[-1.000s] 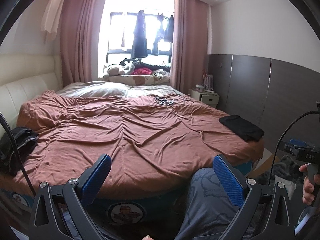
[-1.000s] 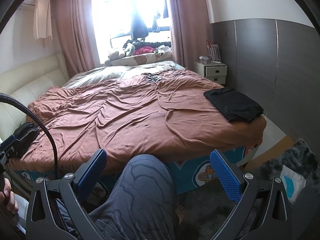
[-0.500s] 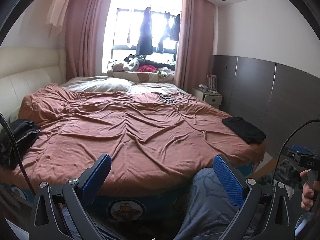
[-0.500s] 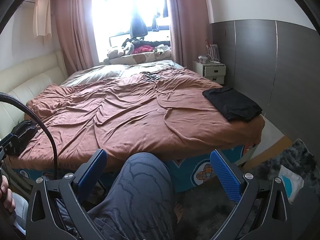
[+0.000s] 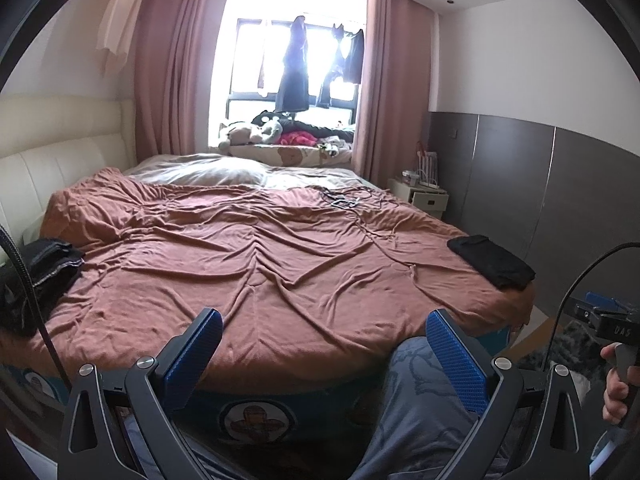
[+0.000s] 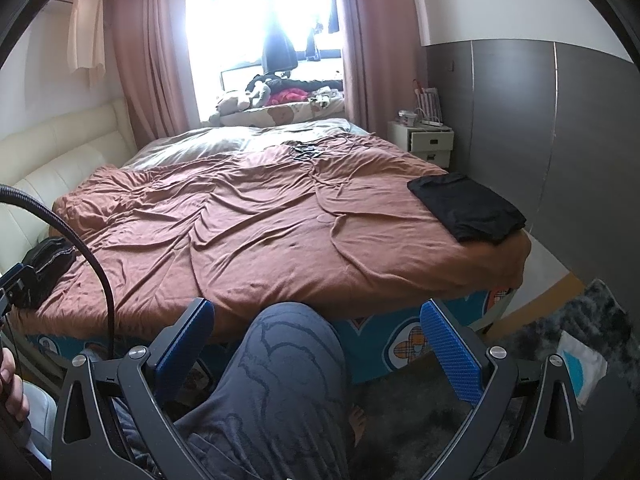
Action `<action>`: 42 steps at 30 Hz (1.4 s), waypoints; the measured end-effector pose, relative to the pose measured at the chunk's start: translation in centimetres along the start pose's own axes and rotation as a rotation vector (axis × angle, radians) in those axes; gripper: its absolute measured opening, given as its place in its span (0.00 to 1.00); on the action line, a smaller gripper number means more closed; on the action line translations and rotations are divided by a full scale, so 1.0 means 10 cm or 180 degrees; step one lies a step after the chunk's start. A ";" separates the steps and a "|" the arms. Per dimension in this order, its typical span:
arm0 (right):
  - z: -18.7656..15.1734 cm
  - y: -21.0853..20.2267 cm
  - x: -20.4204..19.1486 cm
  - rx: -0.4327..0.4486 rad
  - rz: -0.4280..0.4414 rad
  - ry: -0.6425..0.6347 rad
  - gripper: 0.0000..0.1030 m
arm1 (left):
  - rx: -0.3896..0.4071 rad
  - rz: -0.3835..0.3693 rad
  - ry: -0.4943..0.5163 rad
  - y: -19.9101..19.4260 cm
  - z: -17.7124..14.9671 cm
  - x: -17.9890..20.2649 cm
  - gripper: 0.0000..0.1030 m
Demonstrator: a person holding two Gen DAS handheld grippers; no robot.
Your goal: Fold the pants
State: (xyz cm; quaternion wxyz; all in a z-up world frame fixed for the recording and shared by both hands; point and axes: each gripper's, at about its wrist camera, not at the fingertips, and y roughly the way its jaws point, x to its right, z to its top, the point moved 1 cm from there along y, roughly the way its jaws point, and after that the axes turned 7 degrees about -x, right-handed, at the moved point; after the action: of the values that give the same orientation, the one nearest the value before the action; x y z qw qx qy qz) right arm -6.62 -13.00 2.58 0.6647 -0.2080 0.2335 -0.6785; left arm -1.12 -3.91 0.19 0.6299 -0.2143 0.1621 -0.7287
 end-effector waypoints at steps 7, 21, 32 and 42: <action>0.00 -0.01 0.03 0.0007 -0.0002 -0.0006 1.00 | -0.0003 -0.0001 0.0031 0.01 0.00 0.02 1.00; -0.01 -0.04 0.07 0.0014 -0.0015 0.0013 1.00 | -0.0021 -0.0044 0.0036 -0.01 -0.03 0.07 1.00; -0.05 -0.16 0.09 0.0066 -0.0025 -0.0045 1.00 | 0.0046 -0.0082 0.0061 -0.13 -0.06 0.08 1.00; -0.01 -0.12 0.11 0.0041 -0.0040 -0.0021 1.00 | 0.0049 -0.0079 0.0095 -0.20 -0.05 0.11 1.00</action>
State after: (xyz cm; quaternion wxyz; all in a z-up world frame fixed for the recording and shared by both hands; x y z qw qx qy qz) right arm -7.69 -14.10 3.20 0.6625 -0.2074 0.2257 -0.6835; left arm -3.19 -4.75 0.85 0.6200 -0.2006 0.1633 -0.7408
